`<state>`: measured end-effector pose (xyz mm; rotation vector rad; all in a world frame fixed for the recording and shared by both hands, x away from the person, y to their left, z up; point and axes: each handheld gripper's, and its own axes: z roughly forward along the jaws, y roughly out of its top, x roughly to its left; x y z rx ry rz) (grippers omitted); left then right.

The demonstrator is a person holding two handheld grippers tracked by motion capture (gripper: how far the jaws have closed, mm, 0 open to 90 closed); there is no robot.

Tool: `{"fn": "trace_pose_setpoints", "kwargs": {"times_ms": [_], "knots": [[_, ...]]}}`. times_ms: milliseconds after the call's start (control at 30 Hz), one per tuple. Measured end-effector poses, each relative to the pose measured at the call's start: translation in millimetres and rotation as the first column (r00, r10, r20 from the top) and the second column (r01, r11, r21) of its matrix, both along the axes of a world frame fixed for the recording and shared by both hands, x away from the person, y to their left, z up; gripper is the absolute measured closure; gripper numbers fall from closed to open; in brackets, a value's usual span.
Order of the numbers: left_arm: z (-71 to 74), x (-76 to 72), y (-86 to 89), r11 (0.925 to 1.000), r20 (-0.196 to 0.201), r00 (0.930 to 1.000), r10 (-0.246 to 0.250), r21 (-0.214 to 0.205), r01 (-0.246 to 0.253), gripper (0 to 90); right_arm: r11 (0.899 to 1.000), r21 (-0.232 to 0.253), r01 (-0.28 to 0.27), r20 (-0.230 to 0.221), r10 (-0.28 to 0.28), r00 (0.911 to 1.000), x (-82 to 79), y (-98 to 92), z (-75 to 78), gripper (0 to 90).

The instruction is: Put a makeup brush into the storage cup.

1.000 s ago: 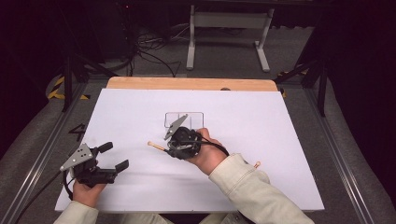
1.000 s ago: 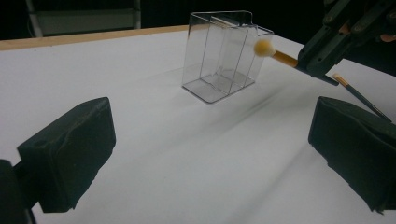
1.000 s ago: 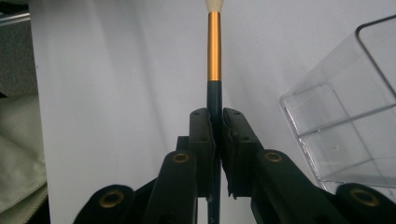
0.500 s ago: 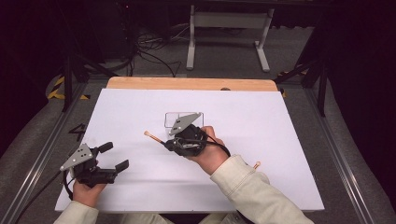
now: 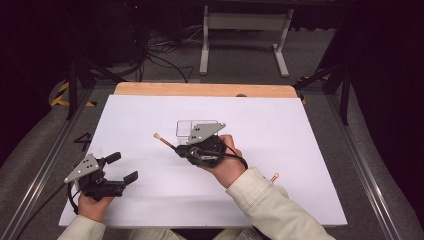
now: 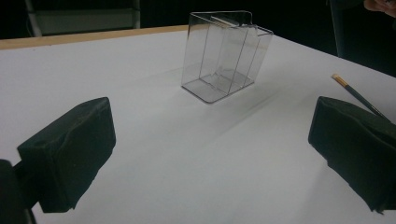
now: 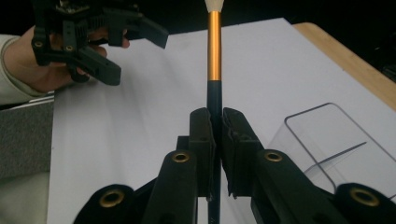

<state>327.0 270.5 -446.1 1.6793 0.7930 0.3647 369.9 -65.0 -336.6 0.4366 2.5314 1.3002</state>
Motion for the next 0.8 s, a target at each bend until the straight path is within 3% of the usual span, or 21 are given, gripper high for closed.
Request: {"fn": "trace_pose_setpoints", "kwargs": {"times_ms": [400,600,800], "knots": [[0.1,-0.1,0.1,1.0,0.0,1.0,0.0,-0.001,0.0,1.4,0.986,0.164,0.014,0.101,-0.031,0.9944,-6.5,-12.6,6.7,83.2],[0.1,0.0,-0.2,1.0,0.003,1.0,-0.001,0.001,0.001,1.4,0.981,0.194,-0.02,0.153,-0.01,0.9882,-7.5,-15.9,6.5,83.2],[0.3,-0.1,0.0,1.0,0.003,1.0,-0.001,0.0,0.001,1.4,0.968,0.251,-0.01,0.181,-0.037,0.9827,-5.5,-21.1,5.5,83.1]]}}
